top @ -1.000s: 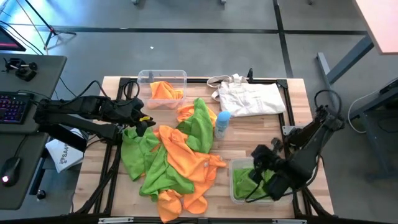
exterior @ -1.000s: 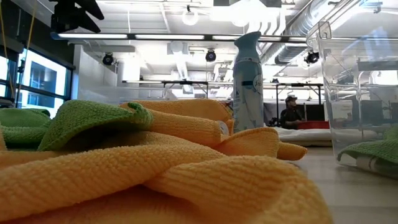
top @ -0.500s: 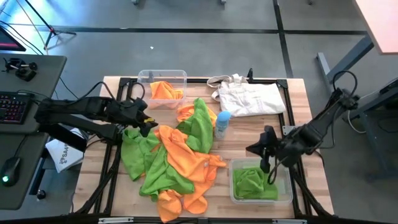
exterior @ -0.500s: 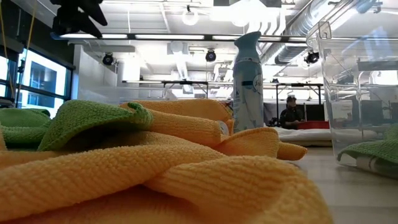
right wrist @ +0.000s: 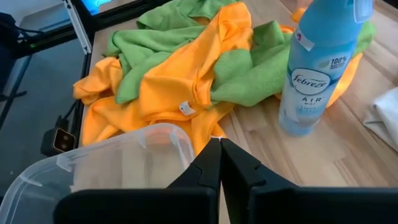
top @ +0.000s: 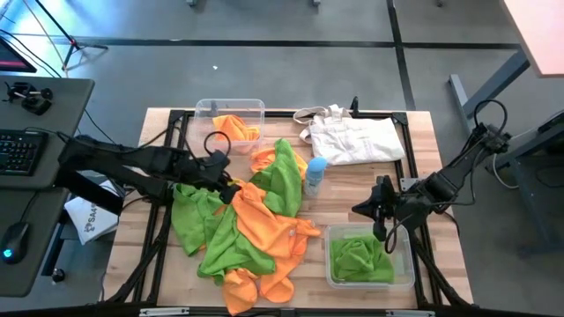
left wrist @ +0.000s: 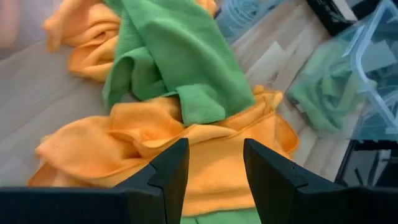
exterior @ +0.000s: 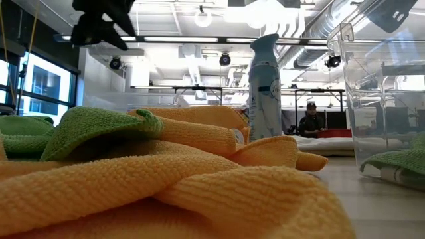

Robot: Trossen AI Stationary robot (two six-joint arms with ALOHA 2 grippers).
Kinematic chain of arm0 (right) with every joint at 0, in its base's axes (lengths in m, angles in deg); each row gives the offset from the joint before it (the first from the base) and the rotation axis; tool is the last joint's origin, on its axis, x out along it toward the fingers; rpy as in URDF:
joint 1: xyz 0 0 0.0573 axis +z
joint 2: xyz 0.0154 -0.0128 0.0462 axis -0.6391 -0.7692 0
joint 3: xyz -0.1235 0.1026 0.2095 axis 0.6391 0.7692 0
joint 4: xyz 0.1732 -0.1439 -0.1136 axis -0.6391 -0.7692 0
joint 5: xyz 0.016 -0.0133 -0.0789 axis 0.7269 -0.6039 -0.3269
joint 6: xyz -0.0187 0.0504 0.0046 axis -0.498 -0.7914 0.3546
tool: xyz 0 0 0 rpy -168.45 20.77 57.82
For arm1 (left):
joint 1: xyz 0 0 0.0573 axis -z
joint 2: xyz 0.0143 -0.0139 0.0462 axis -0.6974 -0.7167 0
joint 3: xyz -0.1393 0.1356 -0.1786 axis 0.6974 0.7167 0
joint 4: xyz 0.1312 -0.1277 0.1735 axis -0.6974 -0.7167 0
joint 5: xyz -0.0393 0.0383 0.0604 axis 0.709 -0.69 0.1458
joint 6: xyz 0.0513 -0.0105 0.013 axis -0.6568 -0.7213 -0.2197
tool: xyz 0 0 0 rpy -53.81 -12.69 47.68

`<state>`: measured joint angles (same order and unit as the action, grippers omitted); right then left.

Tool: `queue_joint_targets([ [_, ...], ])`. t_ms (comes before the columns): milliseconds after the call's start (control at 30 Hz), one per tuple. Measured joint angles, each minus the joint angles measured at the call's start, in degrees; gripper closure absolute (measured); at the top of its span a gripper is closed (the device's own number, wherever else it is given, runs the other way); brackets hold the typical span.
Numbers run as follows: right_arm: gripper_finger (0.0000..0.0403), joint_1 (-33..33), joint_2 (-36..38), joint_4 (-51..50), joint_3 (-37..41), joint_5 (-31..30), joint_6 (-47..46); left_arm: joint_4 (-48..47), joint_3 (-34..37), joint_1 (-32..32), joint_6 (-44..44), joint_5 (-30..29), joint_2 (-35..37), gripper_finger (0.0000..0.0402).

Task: Sort microfiber towel by color & place in baskets
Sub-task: Put the yellow microfiber towel into the top transparent bin

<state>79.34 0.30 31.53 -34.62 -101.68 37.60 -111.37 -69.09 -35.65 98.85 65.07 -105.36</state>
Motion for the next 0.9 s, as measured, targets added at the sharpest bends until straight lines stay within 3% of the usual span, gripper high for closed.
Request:
queue_joint_targets([
  [367, 0.0400, 0.0, 0.0, -0.5, 0.0, 0.1, 0.0, 0.6, 0.0, 0.5, -6.4, 1.0, -6.8, 0.0259],
  [700, 0.0400, 0.0, 0.0, -0.9, 0.0, -0.7, -0.2, 1.1, 0.0, 0.6, -41.8, 3.1, -15.6, 0.0259],
  [900, 0.0400, 0.0, 0.0, -0.9, 0.0, -0.8, -4.1, 4.2, 0.0, 0.4, -54.8, 2.9, -21.5, 0.0259],
])
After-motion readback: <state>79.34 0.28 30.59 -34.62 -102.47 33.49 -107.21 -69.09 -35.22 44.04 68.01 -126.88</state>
